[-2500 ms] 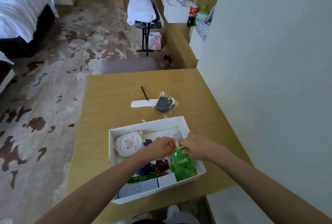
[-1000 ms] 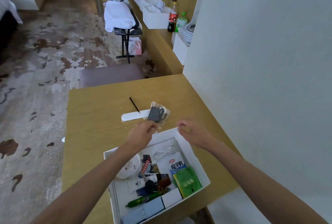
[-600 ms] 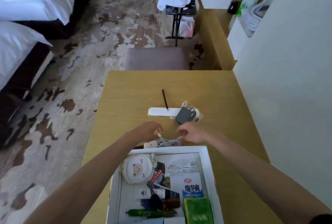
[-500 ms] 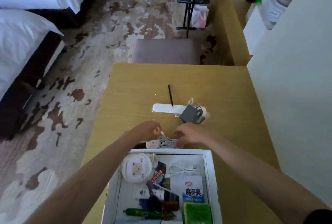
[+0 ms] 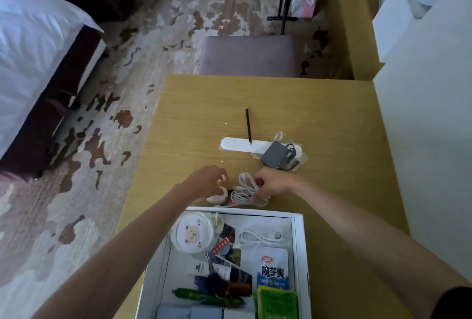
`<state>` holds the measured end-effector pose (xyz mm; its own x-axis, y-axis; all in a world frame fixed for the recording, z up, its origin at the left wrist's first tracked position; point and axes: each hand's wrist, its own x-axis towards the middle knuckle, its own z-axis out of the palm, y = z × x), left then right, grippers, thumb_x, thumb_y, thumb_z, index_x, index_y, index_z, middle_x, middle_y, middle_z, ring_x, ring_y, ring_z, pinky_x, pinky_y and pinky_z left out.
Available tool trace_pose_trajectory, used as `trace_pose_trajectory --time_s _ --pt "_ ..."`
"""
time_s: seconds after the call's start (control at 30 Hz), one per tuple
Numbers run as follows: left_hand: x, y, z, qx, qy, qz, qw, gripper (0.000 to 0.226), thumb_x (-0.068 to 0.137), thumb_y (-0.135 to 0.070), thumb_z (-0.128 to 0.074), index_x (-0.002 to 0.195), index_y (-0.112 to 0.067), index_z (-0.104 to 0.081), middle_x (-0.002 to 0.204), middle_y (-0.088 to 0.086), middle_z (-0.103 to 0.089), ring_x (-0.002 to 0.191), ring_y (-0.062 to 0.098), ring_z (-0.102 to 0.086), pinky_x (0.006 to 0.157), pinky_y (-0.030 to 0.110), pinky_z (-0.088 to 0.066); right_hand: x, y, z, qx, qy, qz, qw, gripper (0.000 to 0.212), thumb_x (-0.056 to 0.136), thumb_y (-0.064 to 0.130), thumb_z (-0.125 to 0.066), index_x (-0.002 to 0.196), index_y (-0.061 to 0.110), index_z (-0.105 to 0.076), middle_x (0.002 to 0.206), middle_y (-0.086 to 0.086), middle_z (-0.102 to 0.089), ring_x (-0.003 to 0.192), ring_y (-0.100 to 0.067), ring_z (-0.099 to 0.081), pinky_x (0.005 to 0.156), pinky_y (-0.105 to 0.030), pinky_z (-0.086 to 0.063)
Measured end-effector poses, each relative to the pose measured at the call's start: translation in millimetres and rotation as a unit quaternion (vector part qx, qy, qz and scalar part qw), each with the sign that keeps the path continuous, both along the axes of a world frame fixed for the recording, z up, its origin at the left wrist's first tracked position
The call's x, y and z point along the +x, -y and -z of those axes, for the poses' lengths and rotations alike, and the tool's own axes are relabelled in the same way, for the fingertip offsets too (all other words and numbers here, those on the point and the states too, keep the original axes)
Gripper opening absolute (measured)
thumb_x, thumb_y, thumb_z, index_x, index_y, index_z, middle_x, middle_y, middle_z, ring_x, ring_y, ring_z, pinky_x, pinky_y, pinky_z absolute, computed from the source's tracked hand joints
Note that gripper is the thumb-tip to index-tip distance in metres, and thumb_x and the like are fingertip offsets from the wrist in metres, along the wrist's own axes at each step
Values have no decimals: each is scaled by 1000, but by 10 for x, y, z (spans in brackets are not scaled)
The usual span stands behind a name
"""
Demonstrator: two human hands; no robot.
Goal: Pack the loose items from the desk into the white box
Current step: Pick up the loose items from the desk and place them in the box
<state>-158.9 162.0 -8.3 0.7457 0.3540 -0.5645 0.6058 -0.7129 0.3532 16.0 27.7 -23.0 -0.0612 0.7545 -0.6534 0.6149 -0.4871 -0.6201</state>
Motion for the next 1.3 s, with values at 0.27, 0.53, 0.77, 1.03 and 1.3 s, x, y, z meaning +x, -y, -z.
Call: trace_pose_trajectory --time_s 0.27,0.53,0.77,1.03,1.3 --pt "305 136 -464 -309 139 -263 903 18 86 -15 -65 103 -19 -60 113 4 -66 95 13 -62 70 26 -51 145 250 -441 92 -107 310 940 25 77 35 -78 92 17 -70 88 -6 -73 73 -8 -65 67 -21 -49" --pt "272 215 -777 -282 207 -218 911 39 88 -32 -63 120 -9 -56 108 8 -64 90 17 -59 58 20 -46 -114 337 -870 127 -86 339 928 35 79 32 -75 100 5 -65 81 -5 -63 59 -8 -53 54 -15 -44" --pt "-137 234 -926 -369 287 -298 832 21 96 -20 -48 109 -7 -58 90 7 -62 80 21 -63 68 31 -53 -492 381 -1163 171 -66 384 905 36 81 32 -73 102 4 -65 90 -11 -69 75 -17 -65 69 -26 -51" --pt "-534 459 -1107 -451 318 -328 767 24 100 -24 -40 113 -10 -56 82 7 -62 61 18 -62 54 28 -52 -865 967 -1302 190 -201 460 844 33 87 25 -64 112 3 -62 89 -8 -72 78 -26 -59 65 -26 -45" --pt "-606 1030 -1182 -470 232 -219 823 35 100 -34 -29 107 -8 -52 97 7 -58 68 18 -52 60 30 -50 -825 1537 -1366 155 -122 473 859 23 90 15 -61 111 12 -53 77 -7 -68 60 -7 -63 50 -17 -47"
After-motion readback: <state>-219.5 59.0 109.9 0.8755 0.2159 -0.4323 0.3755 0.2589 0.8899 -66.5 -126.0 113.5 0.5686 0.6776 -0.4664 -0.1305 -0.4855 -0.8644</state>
